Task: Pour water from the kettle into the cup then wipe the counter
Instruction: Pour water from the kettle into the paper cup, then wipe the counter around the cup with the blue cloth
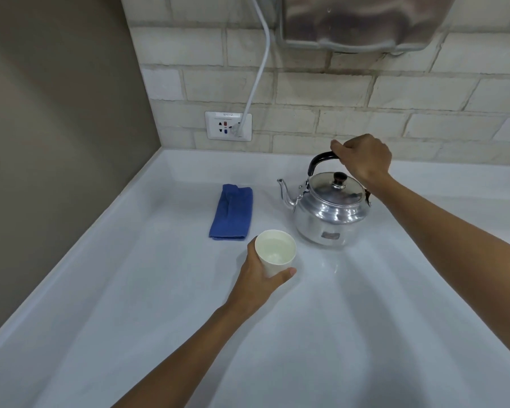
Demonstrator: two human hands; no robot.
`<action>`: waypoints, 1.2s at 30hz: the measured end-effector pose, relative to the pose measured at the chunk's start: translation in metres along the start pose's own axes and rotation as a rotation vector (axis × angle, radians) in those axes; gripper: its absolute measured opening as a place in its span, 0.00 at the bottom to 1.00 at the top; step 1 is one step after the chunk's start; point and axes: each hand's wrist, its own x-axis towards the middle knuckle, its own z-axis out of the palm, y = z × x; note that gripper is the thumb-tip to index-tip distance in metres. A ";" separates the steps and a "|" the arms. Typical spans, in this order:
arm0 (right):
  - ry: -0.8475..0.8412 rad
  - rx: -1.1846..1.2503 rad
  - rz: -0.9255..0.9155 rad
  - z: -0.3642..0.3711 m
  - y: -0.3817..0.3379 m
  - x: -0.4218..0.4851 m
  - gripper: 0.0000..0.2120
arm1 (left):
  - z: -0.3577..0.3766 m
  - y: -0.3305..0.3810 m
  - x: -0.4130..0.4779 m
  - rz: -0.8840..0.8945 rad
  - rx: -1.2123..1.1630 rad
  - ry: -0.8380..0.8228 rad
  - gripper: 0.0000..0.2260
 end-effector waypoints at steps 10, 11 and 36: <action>-0.039 0.009 0.066 0.031 0.001 0.027 0.17 | 0.000 0.001 0.000 -0.022 0.010 0.008 0.35; -0.041 0.004 0.063 0.032 0.000 0.029 0.18 | 0.001 0.000 0.000 -0.022 0.012 0.007 0.35; 0.071 0.138 -0.171 0.034 0.013 -0.120 0.18 | -0.090 -0.013 0.015 0.035 0.375 0.120 0.32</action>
